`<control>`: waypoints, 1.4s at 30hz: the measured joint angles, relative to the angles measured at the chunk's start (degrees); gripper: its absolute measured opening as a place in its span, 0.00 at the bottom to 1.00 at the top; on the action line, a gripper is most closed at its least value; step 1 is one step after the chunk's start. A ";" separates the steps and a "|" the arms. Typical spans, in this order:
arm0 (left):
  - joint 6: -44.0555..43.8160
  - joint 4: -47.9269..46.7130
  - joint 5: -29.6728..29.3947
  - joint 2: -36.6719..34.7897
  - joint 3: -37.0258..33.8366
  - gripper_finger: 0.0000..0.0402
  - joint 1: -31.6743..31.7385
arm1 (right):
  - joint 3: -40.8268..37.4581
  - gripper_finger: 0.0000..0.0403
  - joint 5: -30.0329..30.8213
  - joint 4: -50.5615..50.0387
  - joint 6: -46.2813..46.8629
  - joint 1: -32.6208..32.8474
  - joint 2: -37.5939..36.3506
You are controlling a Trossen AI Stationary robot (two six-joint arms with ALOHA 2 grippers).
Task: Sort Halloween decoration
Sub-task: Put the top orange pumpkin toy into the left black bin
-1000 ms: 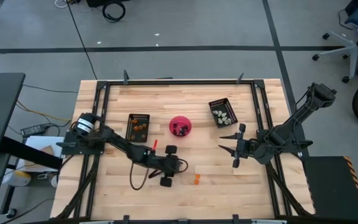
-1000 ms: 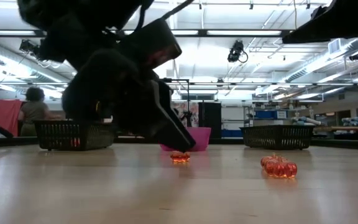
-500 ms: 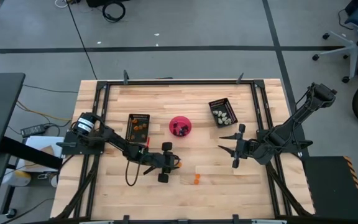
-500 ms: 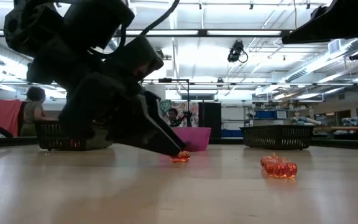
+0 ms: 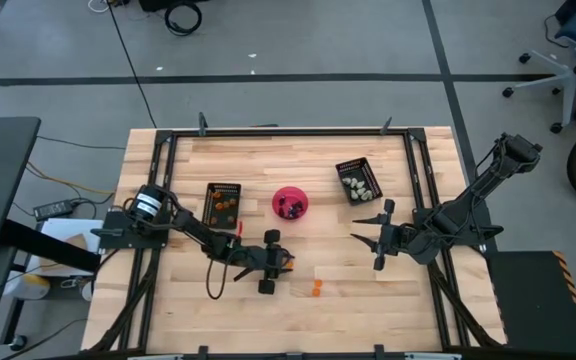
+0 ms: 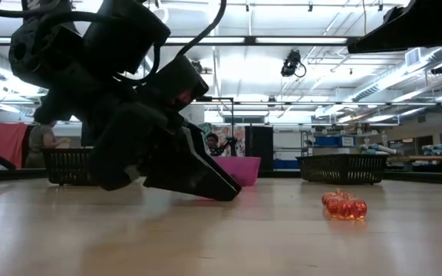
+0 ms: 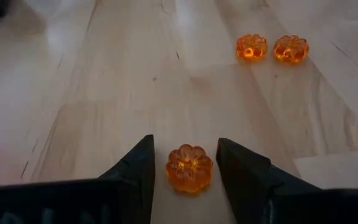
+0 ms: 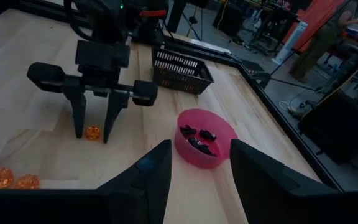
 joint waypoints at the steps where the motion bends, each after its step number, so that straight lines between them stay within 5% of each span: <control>1: -0.19 -0.02 0.22 0.02 0.00 0.35 0.05 | 0.00 0.41 0.00 0.01 0.00 0.02 0.00; 10: -0.04 -0.60 2.89 0.08 -0.04 0.12 0.38 | 0.00 0.41 0.00 -0.07 -0.02 0.01 0.00; 24: 0.02 -2.44 3.40 -2.16 -0.24 0.12 0.36 | 0.00 0.41 0.02 -0.09 -0.07 0.00 0.00; 42: 3.74 -30.69 -2.86 -15.75 4.34 0.12 0.33 | 0.00 0.41 0.02 -0.15 -0.04 0.00 0.00</control>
